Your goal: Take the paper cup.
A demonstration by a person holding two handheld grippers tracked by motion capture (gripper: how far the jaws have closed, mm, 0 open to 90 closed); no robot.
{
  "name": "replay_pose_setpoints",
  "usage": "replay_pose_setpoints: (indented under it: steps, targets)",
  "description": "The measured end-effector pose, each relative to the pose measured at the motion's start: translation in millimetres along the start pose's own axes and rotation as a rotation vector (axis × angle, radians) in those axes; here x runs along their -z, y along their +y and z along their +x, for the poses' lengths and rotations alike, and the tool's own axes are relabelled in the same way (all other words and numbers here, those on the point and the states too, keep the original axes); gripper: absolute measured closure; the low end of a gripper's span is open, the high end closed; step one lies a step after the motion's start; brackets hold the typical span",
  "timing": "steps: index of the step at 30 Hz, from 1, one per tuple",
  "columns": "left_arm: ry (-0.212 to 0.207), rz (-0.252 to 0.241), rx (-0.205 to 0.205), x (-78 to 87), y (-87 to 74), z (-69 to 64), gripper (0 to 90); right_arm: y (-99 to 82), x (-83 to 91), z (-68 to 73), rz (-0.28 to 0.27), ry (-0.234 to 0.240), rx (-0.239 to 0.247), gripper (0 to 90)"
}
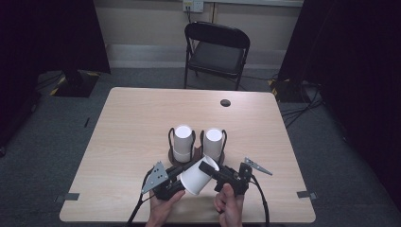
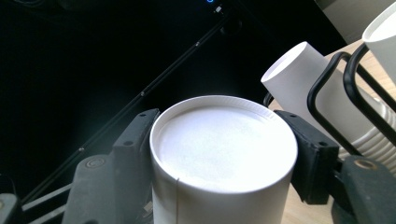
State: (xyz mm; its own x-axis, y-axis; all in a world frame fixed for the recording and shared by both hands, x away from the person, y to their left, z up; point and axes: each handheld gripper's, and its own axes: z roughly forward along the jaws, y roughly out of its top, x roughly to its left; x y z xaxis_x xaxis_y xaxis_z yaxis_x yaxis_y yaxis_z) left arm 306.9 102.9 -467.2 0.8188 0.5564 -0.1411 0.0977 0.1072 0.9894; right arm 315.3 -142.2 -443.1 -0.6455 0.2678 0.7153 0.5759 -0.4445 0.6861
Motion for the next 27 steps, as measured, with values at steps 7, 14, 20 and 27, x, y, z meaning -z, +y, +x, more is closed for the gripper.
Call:
replay_pose_setpoints:
  steps: [7, 14, 20, 27]
  targets:
    - [-0.016, -0.01, 0.041, 1.0, 0.4, 3.1, 78.4, -2.5, 1.4, -1.1, 0.001, -0.005, -0.001, 33.7]
    - [-0.048, 0.023, 0.045, 2.3, -3.3, 2.9, 85.1, -3.4, 2.3, -2.2, -0.014, -0.083, 0.073, 28.6]
    - [-0.051, 0.067, 0.031, 2.0, -1.7, 2.6, 86.0, -2.9, 4.9, -3.1, -0.023, -0.122, 0.129, 27.5]
    - [-0.069, 0.129, 0.011, 3.1, 2.1, 6.3, 85.9, -1.1, 6.8, -1.0, -0.006, -0.155, 0.194, 28.1]
